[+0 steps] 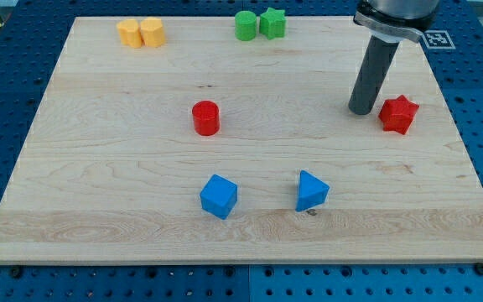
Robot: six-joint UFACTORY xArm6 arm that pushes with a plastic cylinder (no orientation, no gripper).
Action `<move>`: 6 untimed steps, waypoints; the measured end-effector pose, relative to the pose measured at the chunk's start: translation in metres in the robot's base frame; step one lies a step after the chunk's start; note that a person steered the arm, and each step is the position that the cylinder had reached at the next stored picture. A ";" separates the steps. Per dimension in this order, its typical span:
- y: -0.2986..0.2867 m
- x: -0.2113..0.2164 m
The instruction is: Push the red star to the center right
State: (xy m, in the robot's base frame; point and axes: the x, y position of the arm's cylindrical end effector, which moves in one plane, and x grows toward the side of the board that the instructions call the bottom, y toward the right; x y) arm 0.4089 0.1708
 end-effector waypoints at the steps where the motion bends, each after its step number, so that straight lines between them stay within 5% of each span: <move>1: 0.017 0.000; 6: 0.051 0.008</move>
